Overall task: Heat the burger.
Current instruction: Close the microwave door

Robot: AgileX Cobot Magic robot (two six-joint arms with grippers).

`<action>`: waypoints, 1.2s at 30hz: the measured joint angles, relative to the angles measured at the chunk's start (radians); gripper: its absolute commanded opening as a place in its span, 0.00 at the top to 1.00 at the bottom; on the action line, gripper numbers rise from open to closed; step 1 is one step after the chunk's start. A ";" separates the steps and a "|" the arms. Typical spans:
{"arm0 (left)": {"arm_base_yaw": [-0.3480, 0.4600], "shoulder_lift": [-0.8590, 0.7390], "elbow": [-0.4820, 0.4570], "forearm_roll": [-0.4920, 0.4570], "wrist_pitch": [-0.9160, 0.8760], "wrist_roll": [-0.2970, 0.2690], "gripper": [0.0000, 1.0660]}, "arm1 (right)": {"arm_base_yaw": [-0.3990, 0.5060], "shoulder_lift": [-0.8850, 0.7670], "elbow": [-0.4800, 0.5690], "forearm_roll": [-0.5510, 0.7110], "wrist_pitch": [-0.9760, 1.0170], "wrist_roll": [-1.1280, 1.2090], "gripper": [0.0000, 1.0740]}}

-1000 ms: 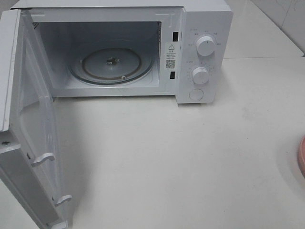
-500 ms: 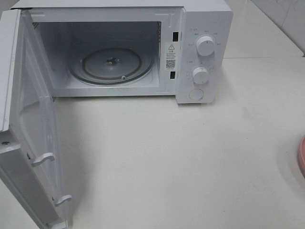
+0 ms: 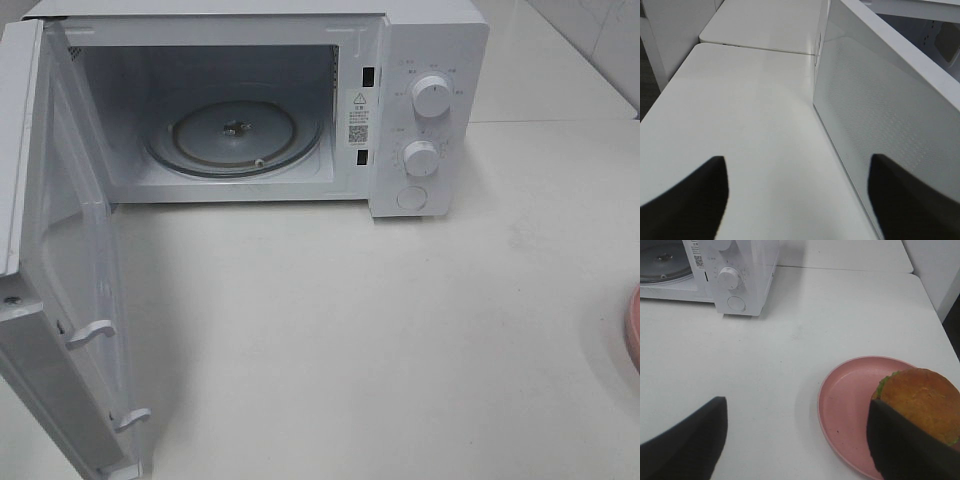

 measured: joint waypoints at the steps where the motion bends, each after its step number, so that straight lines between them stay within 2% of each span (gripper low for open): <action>1: 0.000 0.016 0.000 0.005 -0.011 0.000 0.66 | 0.000 0.000 0.000 0.000 0.000 0.000 0.29; 2: 0.000 0.016 0.000 0.005 -0.011 0.000 0.66 | 0.000 0.000 0.000 0.000 0.000 0.000 0.29; 3: 0.000 0.049 0.000 0.014 -0.045 0.000 0.80 | 0.000 0.000 0.000 0.000 0.000 0.000 0.29; 4: 0.000 0.049 0.000 0.014 -0.045 0.000 0.80 | 0.000 0.000 0.000 0.000 0.000 0.000 0.29; 5: 0.000 0.069 0.001 0.022 -0.069 0.000 0.88 | 0.000 0.000 0.000 0.000 0.000 0.000 0.29; 6: 0.000 0.112 0.009 0.044 -0.119 0.000 1.00 | 0.000 0.000 0.000 0.000 0.000 0.000 0.29; 10: 0.000 0.184 0.035 0.073 -0.199 0.000 1.00 | 0.000 0.000 0.000 0.000 0.000 0.000 0.29; 11: 0.000 0.235 0.063 0.088 -0.274 0.000 1.00 | 0.000 0.000 0.000 0.000 0.000 0.000 0.29; 13: 0.000 0.254 0.077 0.093 -0.311 0.000 1.00 | 0.000 0.000 0.000 0.000 0.000 0.000 0.29; 14: 0.000 0.299 0.115 0.093 -0.414 0.000 1.00 | 0.000 0.000 0.000 0.000 0.000 0.000 0.29; 15: 0.000 0.299 0.115 0.093 -0.414 0.000 1.00 | 0.000 0.000 0.000 0.000 0.000 0.000 0.29; 16: 0.000 0.337 0.170 0.093 -0.538 0.000 1.00 | 0.000 0.000 0.000 0.000 0.000 0.000 0.29; 18: 0.000 0.352 0.192 0.093 -0.591 0.000 1.00 | 0.000 0.000 0.000 0.000 0.000 0.000 0.29; 19: 0.000 0.385 0.243 0.094 -0.718 0.004 1.00 | 0.000 0.000 0.000 0.000 0.000 0.000 0.29; 20: 0.000 0.385 0.243 0.094 -0.718 0.004 1.00 | 0.000 0.000 0.000 0.000 0.000 0.000 0.29; 21: 0.000 0.424 0.297 0.096 -0.866 0.017 1.00 | 0.000 0.000 0.000 0.000 0.000 0.000 0.29; 23: 0.000 0.445 0.317 0.097 -0.927 0.020 1.00 | 0.000 0.000 0.000 0.000 0.000 0.000 0.29; 24: 0.000 0.492 0.357 0.097 -1.054 0.021 1.00 | 0.000 0.000 0.000 0.000 0.000 0.000 0.29; 28: 0.000 0.567 0.379 0.097 -1.177 0.021 1.00 | 0.000 0.000 0.000 0.000 0.000 0.000 0.29; 30: 0.000 0.671 0.381 0.114 -1.275 0.021 1.00 | 0.000 0.000 0.000 0.000 0.000 0.000 0.29; 34: 0.000 0.770 0.381 0.143 -1.339 0.019 1.00 | 0.000 0.000 0.000 0.000 0.000 0.000 0.29; 36: 0.000 0.877 0.381 0.185 -1.374 -0.009 1.00 | 0.000 0.000 0.000 0.000 0.000 0.000 0.29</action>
